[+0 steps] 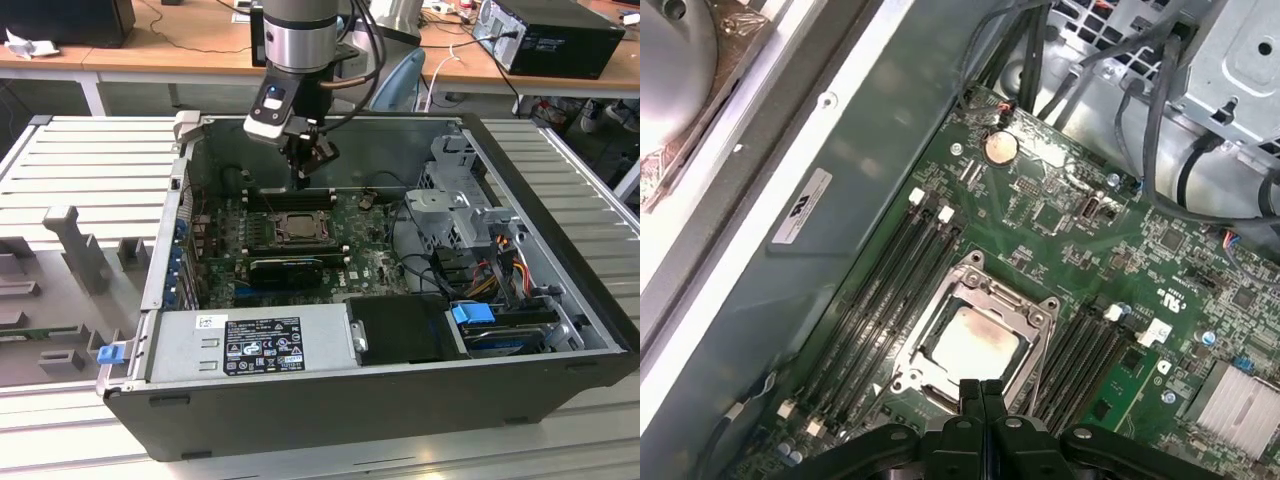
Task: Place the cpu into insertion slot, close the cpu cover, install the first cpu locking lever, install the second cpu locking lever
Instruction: 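Install the first cpu locking lever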
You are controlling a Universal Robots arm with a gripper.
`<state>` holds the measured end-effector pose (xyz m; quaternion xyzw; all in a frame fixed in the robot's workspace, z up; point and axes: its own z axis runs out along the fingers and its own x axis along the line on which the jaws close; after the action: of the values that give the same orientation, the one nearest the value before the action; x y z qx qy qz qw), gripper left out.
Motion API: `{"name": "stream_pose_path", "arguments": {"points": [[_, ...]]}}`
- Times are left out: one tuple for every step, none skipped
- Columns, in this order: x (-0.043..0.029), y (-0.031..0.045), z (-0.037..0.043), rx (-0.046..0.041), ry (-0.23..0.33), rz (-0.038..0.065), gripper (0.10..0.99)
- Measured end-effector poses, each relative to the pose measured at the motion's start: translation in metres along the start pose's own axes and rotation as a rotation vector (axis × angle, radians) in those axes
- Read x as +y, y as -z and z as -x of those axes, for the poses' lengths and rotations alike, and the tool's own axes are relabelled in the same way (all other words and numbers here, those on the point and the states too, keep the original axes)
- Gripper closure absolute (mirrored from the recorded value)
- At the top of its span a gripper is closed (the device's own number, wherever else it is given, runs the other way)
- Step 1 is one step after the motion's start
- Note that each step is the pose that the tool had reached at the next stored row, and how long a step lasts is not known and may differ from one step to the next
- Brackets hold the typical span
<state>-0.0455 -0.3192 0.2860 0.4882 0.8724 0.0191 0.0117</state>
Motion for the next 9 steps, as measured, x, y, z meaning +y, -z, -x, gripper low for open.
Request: {"name": "stream_pose_path", "arguments": {"points": [[0.0, 0.0, 0.0, 0.0003, 0.007, 0.0, 0.98], [0.0, 0.0, 0.0, 0.0006, 0.015, 0.0, 0.98], [0.0, 0.0, 0.0, 0.001, 0.023, 0.0, 0.98], [0.0, 0.0, 0.0, 0.0017, 0.039, 0.0, 0.98], [0.0, 0.0, 0.0, 0.0023, 0.051, 0.0, 0.98], [0.0, 0.0, 0.0, 0.0028, 0.061, 0.0, 0.98], [0.0, 0.0, 0.0, 0.0033, 0.074, 0.0, 0.98], [0.0, 0.0, 0.0, 0.0038, 0.086, 0.0, 0.98], [0.0, 0.0, 0.0, 0.0044, 0.099, 0.0, 0.98]]}}
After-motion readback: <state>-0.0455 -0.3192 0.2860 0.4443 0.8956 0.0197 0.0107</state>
